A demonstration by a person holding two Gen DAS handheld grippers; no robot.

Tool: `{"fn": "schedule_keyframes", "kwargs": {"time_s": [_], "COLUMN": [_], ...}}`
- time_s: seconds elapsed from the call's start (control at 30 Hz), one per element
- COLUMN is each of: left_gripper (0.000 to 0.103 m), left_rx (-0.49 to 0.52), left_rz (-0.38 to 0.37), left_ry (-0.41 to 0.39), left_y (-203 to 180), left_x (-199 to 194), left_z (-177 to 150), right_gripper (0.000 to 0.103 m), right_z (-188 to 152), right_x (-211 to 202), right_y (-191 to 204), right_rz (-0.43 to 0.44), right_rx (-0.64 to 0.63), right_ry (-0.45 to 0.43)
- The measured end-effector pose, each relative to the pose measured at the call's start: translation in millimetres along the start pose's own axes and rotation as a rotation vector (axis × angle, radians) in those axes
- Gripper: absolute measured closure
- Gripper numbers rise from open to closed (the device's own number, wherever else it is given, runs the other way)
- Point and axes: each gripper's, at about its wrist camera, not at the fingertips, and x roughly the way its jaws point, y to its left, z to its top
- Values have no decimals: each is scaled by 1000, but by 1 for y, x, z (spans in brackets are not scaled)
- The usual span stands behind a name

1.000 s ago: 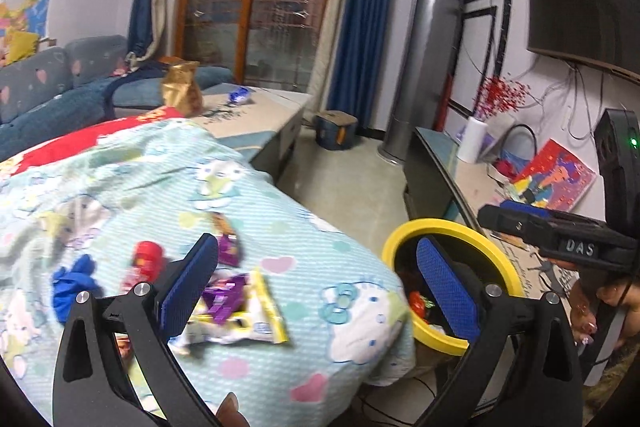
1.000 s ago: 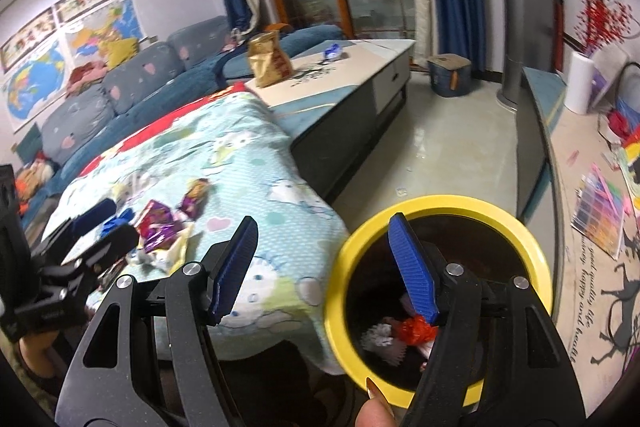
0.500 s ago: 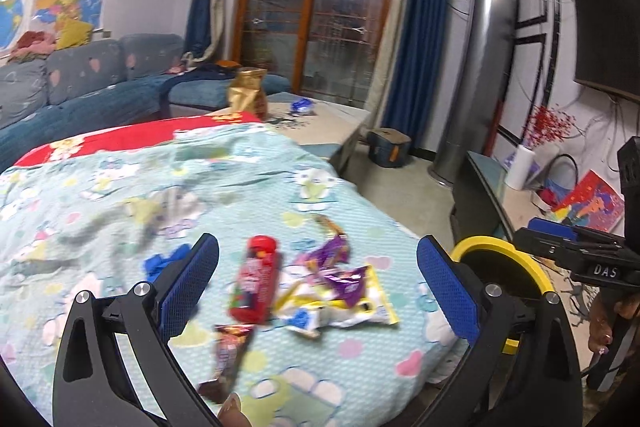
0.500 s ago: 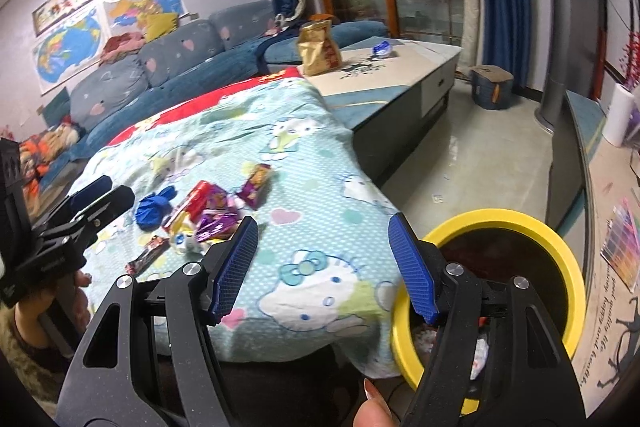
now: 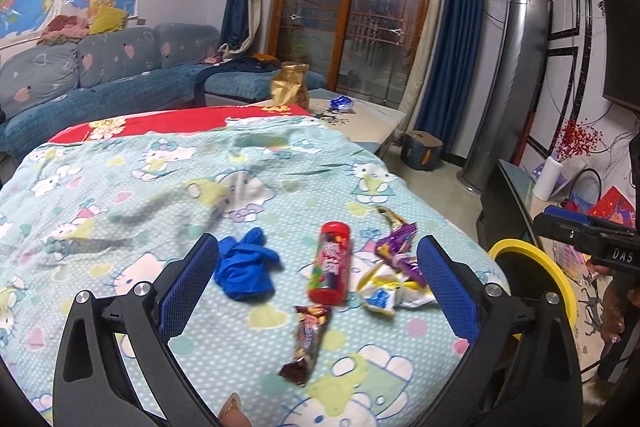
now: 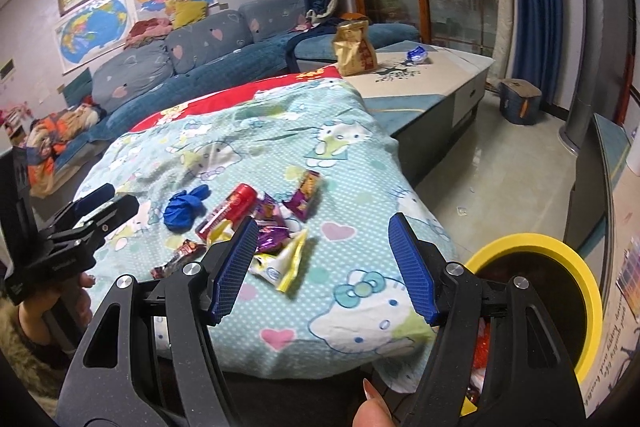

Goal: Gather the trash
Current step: 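Move both open tools back over the remaining wrappers on the bed, then grasp the brown chocolate bar with the left tool while the right tool grasps the purple wrapper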

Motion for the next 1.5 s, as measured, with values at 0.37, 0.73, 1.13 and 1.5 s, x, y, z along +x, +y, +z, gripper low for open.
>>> {"fn": "schedule_keyframes", "kwargs": {"time_s": [0.37, 0.73, 1.13, 1.5], "left_gripper": [7, 15, 41, 69], "left_rx": [-18, -18, -11, -17], "left_rz": [30, -53, -83, -80], "left_ry": [35, 160, 282, 326], "left_y": [23, 21, 13, 18], "left_x": [-3, 17, 40, 51], "left_z": [-10, -34, -58, -65], "right_gripper": [43, 53, 64, 87], "right_z": [8, 8, 6, 8], "right_x": [21, 61, 107, 141], "right_y": [21, 31, 43, 48], "right_rz": [31, 56, 90, 82], "right_rx": [-34, -51, -49, -48], "right_ry": [21, 104, 197, 250]}}
